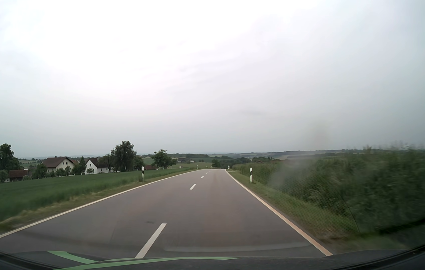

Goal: Follow the waypoints while adhering to traffic rules and regulations

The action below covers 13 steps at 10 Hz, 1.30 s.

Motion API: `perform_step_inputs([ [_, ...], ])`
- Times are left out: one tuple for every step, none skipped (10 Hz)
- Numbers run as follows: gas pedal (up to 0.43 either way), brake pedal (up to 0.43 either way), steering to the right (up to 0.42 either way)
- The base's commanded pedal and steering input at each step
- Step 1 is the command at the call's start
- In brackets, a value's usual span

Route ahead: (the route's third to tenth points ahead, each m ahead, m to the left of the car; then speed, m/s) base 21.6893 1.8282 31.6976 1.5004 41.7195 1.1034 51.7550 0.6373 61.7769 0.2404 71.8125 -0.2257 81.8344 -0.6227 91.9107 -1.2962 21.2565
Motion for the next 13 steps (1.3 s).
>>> perform_step_inputs([
  [0.039, 0.000, 0.006],
  [0.039, 0.000, 0.006],
  [0.039, 0.000, 0.005],
  [0.039, 0.000, 0.005],
  [0.039, 0.000, 0.005],
  [0.039, 0.000, 0.005],
  [0.039, 0.000, 0.005],
  [0.039, 0.000, 0.005],
  [0.039, 0.000, 0.004],
  [0.039, 0.000, 0.004],
  [0.039, 0.000, 0.004],
  [0.039, 0.000, 0.004],
  [0.039, 0.000, 0.004],
])
